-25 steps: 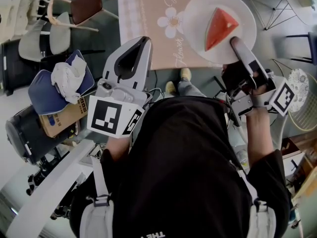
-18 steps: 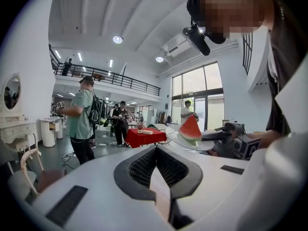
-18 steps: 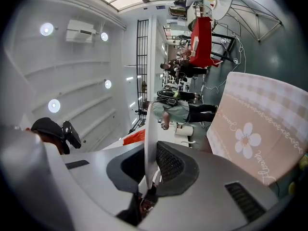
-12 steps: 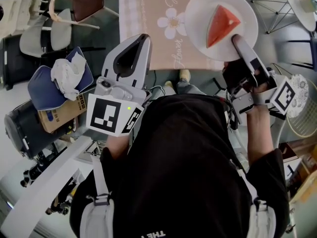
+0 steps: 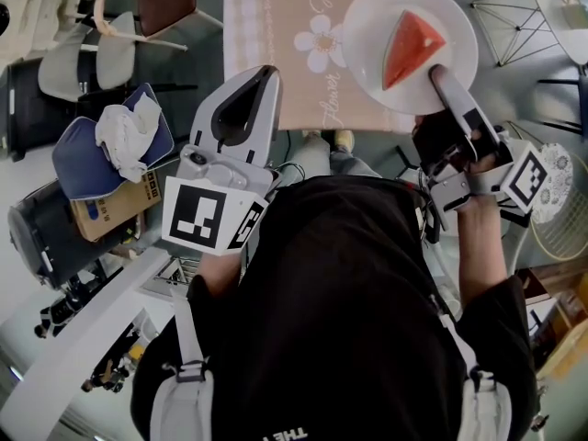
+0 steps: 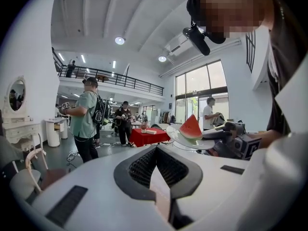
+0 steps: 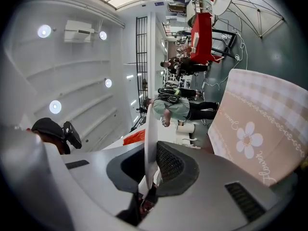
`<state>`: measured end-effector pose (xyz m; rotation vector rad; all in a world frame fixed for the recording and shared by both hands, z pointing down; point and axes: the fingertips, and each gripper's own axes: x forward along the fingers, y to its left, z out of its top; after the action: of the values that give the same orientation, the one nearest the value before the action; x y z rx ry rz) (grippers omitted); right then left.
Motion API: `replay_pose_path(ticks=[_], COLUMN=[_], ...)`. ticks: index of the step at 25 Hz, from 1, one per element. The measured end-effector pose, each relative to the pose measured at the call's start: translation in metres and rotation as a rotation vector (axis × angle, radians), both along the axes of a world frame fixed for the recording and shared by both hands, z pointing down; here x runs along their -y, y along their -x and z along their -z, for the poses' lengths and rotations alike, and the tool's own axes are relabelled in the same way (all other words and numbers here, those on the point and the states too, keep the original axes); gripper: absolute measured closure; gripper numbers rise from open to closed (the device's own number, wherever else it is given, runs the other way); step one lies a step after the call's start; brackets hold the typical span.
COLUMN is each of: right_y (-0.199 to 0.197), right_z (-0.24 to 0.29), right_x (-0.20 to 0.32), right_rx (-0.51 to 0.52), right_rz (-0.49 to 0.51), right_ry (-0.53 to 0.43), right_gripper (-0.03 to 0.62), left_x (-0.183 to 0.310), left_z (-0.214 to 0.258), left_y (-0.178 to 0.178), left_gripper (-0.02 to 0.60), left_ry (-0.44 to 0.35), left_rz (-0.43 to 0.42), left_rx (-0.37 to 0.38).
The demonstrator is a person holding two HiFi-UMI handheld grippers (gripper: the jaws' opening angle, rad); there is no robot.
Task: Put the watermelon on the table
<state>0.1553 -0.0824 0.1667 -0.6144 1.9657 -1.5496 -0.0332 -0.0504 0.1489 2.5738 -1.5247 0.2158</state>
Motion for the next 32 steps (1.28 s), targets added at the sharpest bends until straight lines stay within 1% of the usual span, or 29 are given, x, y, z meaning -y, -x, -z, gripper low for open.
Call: replay_pose_path(ticks=[5,17,32], right_y=[0.007,0.030,0.064], right_z=[0.001,0.000,-0.003], right_x=[0.007,0.032,0.068], right_rx=[-0.001,-0.014,-0.032], right_rz=[0.007,-0.016,-0.078], right_ry=[0.002,0.014,0.033], right_gripper=[0.562,0.562,0.562], left_x=[0.009,0.041,0.087], left_z=[-0.001,-0.006,-0.015], left_y=[0.005,0.025,0.063], left_gripper=[0.571,0.571,0.571], left_ry=[0.003,0.010,0.027], left_rz=[0.005,-0.030,-0.086], left_rx=[-0.005,-0.030,-0.058])
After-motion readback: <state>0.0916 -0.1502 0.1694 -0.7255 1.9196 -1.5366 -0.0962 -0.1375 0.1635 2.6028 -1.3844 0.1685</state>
